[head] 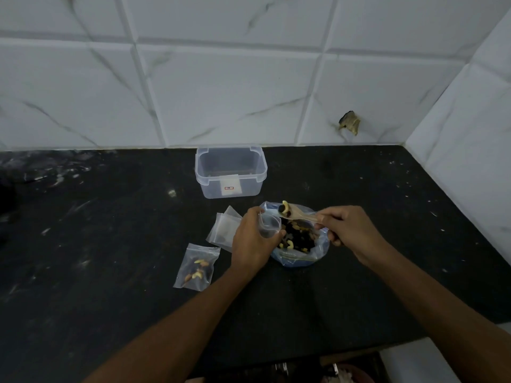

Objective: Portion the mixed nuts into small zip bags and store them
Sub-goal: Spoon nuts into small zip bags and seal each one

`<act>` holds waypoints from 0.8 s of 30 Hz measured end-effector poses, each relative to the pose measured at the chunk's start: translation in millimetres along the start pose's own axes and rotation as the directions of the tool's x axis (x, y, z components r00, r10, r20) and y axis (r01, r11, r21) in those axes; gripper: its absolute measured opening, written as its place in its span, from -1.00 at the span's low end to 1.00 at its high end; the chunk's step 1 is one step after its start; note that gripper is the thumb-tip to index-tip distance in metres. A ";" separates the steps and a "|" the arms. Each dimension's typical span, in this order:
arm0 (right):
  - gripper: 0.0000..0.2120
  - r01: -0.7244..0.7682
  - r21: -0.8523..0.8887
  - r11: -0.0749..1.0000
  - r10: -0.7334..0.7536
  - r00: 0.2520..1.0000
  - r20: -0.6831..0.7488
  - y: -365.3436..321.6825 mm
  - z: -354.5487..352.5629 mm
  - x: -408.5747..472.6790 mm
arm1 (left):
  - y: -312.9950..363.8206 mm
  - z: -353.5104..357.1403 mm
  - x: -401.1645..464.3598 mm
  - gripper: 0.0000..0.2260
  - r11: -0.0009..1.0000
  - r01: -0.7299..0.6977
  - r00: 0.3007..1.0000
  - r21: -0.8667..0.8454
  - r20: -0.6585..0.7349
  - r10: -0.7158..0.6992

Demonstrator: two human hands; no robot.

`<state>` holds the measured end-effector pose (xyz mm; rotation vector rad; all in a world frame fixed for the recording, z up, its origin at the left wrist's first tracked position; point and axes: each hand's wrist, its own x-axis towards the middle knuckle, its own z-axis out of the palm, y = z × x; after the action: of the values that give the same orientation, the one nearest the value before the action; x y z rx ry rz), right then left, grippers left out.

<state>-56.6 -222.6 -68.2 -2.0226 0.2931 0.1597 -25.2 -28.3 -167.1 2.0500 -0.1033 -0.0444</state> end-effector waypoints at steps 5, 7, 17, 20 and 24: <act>-0.86 0.367 -0.531 0.764 -0.438 0.899 -0.008 -12.0 17.0 -12.6 | 3.6 5.5 1.7 -0.47 0.999 0.032 0.999 0.028 0.019 -0.033; -0.87 0.493 -0.685 0.536 -0.580 0.805 0.126 -8.5 23.7 -16.5 | 5.0 6.5 1.8 -0.47 0.998 0.045 0.999 0.034 0.008 -0.046; -0.90 0.372 -0.745 0.554 -0.615 0.785 -0.066 7.7 23.7 -14.2 | 6.3 1.5 -1.9 -0.45 0.999 0.048 0.999 0.015 -0.014 -0.047; -0.79 0.175 -0.609 0.774 -0.382 0.895 -0.229 31.5 24.0 -9.4 | 8.2 -2.4 -4.1 -0.48 0.999 0.035 0.998 -0.011 -0.044 -0.036; -0.85 0.076 -0.687 0.722 -0.251 0.955 -0.157 54.6 32.3 -4.6 | 12.3 -5.1 -6.2 -0.50 1.000 0.016 0.995 0.014 -0.094 -0.015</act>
<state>-75.6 -216.7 -128.6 -2.8020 0.2162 -0.1201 -31.7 -28.9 -153.9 2.0646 -0.0296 0.0431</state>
